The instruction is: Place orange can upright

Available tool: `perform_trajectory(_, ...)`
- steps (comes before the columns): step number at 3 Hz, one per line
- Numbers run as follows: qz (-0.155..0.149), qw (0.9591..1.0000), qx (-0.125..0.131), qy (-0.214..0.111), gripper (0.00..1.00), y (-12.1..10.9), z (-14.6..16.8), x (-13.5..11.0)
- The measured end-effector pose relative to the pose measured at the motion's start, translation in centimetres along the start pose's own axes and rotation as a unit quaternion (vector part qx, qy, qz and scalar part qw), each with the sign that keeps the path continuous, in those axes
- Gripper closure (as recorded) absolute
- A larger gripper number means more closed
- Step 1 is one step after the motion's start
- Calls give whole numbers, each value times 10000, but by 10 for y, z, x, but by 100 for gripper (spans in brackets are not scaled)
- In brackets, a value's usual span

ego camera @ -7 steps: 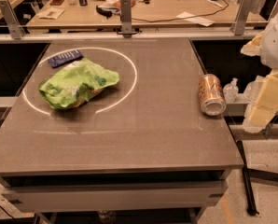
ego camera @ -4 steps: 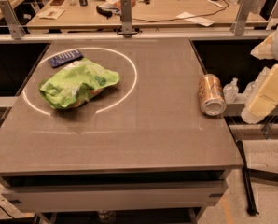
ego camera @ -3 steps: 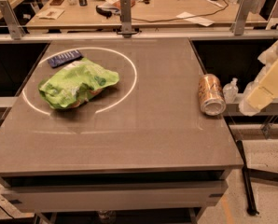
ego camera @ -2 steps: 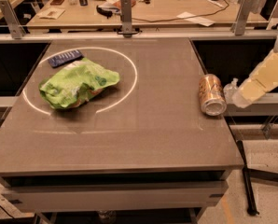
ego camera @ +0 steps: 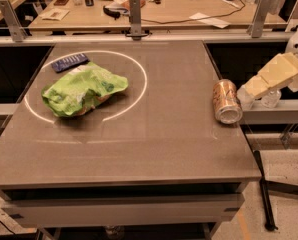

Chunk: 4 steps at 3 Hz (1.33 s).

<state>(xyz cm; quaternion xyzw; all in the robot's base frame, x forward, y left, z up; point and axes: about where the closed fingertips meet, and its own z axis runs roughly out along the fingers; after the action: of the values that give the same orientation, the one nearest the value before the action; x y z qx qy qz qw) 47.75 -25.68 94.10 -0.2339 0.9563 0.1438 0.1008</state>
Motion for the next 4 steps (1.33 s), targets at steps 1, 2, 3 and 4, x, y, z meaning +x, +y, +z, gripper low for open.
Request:
perform_trajectory(1,771,9970,52,-95,0,-10,4,-7)
perform_trajectory(2,762,9970,55,-105,0,-10,4,-8)
perform_trajectory(3,1094,9933,225,-294,0,-9,13,-21)
perform_trajectory(4,1543,9864,535,-205,0,-13,32,-38)
